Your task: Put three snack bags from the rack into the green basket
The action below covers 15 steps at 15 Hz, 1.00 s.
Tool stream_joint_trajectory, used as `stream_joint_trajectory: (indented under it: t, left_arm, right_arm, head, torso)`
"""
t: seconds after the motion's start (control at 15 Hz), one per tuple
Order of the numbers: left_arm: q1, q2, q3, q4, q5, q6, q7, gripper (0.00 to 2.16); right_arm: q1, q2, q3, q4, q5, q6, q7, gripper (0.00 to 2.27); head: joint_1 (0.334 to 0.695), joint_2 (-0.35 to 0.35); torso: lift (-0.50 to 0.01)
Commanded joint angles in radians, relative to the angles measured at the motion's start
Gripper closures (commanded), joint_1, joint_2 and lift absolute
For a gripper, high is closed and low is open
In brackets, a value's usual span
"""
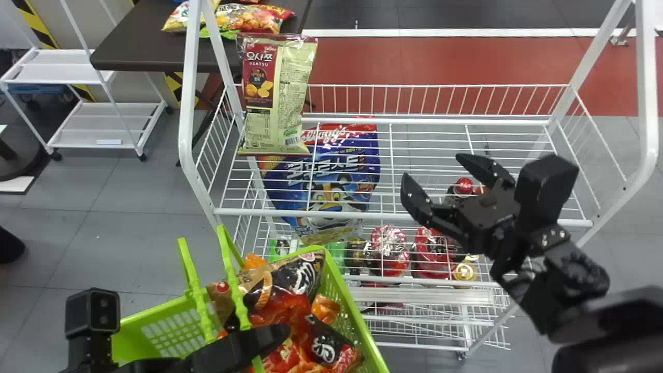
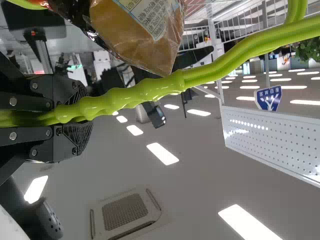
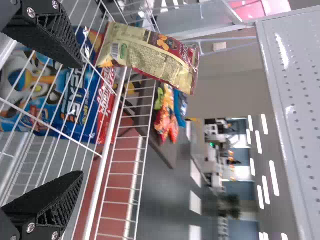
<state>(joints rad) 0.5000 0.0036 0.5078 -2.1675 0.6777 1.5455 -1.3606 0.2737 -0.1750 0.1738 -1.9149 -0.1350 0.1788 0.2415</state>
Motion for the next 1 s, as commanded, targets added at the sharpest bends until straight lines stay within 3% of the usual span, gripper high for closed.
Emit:
stream_joint_trajectory:
  t: [0.0,0.4,0.93]
  left_arm:
    - [0.009,0.001,0.0,-0.002,0.005,0.0,-0.002,2.15]
    - [0.02,0.007,0.0,-0.003,0.011,0.003,-0.009,2.15]
    - [0.037,0.009,0.012,-0.002,0.019,0.003,-0.028,2.15]
  right_arm:
    - [0.084,0.002,-0.008,0.019,0.006,-0.146,0.001,0.04]
    - [0.237,0.026,-0.05,0.031,0.006,-0.33,0.006,0.04]
    - [0.289,0.06,-0.096,0.033,0.005,-0.394,-0.011,0.04]
  head:
    - [0.695,0.053]
    - [0.695,0.02]
    - [0.695,-0.01]
  torso:
    - [0.0]
    - [0.0]
    - [0.0]
